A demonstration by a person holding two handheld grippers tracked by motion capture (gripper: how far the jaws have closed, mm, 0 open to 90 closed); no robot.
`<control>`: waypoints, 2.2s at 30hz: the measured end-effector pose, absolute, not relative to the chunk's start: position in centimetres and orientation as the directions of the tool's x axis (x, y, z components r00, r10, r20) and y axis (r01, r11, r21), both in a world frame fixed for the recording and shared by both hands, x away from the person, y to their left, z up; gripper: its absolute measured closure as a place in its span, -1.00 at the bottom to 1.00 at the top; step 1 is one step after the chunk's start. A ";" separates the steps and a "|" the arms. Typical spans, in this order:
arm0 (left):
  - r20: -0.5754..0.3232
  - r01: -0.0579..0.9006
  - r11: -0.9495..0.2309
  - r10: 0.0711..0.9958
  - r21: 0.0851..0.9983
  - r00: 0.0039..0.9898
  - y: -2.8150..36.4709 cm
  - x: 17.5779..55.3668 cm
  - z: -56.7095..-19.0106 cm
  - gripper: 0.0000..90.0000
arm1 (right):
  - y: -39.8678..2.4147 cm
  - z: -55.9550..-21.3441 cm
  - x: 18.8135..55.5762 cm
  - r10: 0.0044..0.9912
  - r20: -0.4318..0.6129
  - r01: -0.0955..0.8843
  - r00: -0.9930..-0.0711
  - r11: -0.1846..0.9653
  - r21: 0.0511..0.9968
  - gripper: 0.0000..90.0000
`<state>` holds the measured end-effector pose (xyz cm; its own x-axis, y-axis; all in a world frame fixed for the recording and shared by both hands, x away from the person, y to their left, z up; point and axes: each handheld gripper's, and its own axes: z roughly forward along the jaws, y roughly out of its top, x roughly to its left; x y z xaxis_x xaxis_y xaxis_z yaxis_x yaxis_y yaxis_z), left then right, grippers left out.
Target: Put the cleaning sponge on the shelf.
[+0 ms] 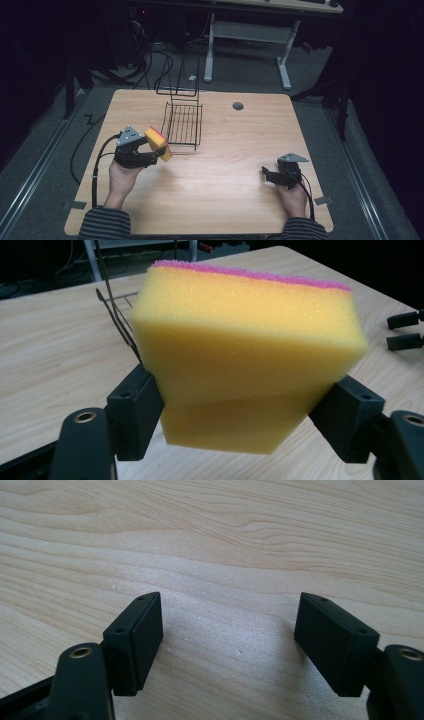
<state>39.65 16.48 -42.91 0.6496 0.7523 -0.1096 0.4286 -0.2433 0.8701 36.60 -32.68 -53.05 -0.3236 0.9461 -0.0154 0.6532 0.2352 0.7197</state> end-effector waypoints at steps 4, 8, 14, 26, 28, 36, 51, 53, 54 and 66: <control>-0.095 0.418 -0.252 0.752 0.873 0.653 15.9 40.3 -42.3 -0.38 | -32.7 -53.1 36.6 0.945 -0.015 0.653 -0.327 0.237 0.720 -0.39; -0.075 0.401 -0.266 0.747 0.876 0.660 15.1 40.9 -41.7 -0.38 | -32.7 -53.0 36.6 0.945 -0.016 0.653 -0.328 0.239 0.719 -0.39; -0.042 0.385 -0.296 0.744 0.874 0.667 13.8 42.3 -41.0 -0.38 | -32.7 -53.1 36.6 0.944 -0.018 0.651 -0.330 0.241 0.720 -0.39; -0.017 0.385 -0.314 0.756 0.868 0.654 12.3 45.1 -41.2 -0.38 | -32.7 -53.1 36.6 0.943 -0.020 0.651 -0.332 0.244 0.719 -0.39; -0.029 0.391 -0.304 0.757 0.869 0.653 12.3 45.6 -41.4 -0.38 | -32.7 -53.1 36.6 0.943 -0.019 0.651 -0.332 0.244 0.719 -0.39; 0.005 0.401 -0.324 0.782 0.857 0.623 11.4 47.4 -42.2 -0.39 | -32.7 -53.1 36.6 0.943 -0.019 0.651 -0.332 0.244 0.719 -0.39; -0.008 0.425 -0.294 0.815 0.856 0.580 9.8 50.3 -44.1 -0.39 | -32.7 -53.1 36.6 0.942 -0.021 0.650 -0.334 0.246 0.719 -0.39; -0.006 0.429 -0.299 0.815 0.852 0.579 9.4 50.7 -44.2 -0.40 | -32.7 -53.1 36.6 0.943 -0.019 0.650 -0.333 0.244 0.719 -0.39; 0.003 0.421 -0.304 0.814 0.855 0.581 9.3 50.9 -44.3 -0.40 | -32.7 -53.1 36.6 0.943 -0.019 0.650 -0.333 0.244 0.720 -0.39; -0.030 0.476 -0.277 0.840 0.835 0.542 9.1 52.2 -45.8 -0.42 | -32.7 -53.1 36.6 0.943 -0.017 0.651 -0.332 0.242 0.719 -0.39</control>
